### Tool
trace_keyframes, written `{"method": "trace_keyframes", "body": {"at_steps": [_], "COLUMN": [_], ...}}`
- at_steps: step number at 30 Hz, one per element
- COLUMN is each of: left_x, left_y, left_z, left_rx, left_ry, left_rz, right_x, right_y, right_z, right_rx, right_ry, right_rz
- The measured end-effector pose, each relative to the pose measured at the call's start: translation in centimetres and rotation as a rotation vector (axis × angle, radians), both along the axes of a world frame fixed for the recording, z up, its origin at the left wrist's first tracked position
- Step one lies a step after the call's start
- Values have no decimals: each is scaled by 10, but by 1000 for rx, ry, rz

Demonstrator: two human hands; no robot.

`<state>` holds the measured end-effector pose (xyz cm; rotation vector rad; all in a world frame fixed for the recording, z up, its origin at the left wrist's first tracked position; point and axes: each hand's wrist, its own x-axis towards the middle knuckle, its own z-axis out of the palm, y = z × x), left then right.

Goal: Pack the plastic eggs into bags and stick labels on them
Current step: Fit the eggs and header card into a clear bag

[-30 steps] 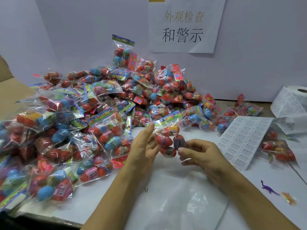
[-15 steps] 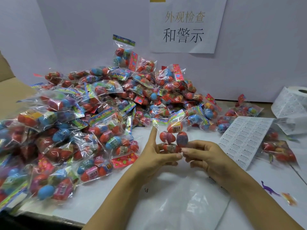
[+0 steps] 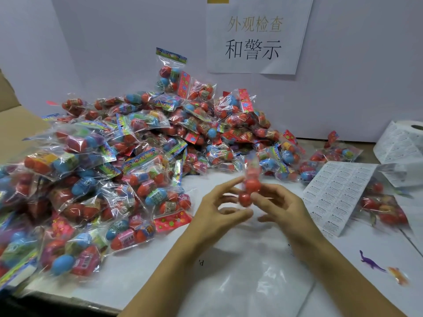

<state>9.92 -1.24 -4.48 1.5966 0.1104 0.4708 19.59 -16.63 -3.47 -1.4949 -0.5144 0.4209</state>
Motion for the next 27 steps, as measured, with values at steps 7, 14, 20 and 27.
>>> {"method": "trace_keyframes", "body": {"at_steps": [7,14,20,27], "left_x": [2,4,0,-4], "left_y": [3,1,5,11], "left_z": [-2,-2,5,11], "left_rx": [28,-300,-305,-457], "left_ry": [51,198,161,177], "left_rz": [179,-91,-64,-151], "right_x": [3,0,2,13], "right_y": [-2,-3,-4,-9], "right_z": [5,10,6,9], "right_rx": [67,75,-15,51], "right_ry": [100,131,-18,41], "right_rz": [13,133,144,188]}}
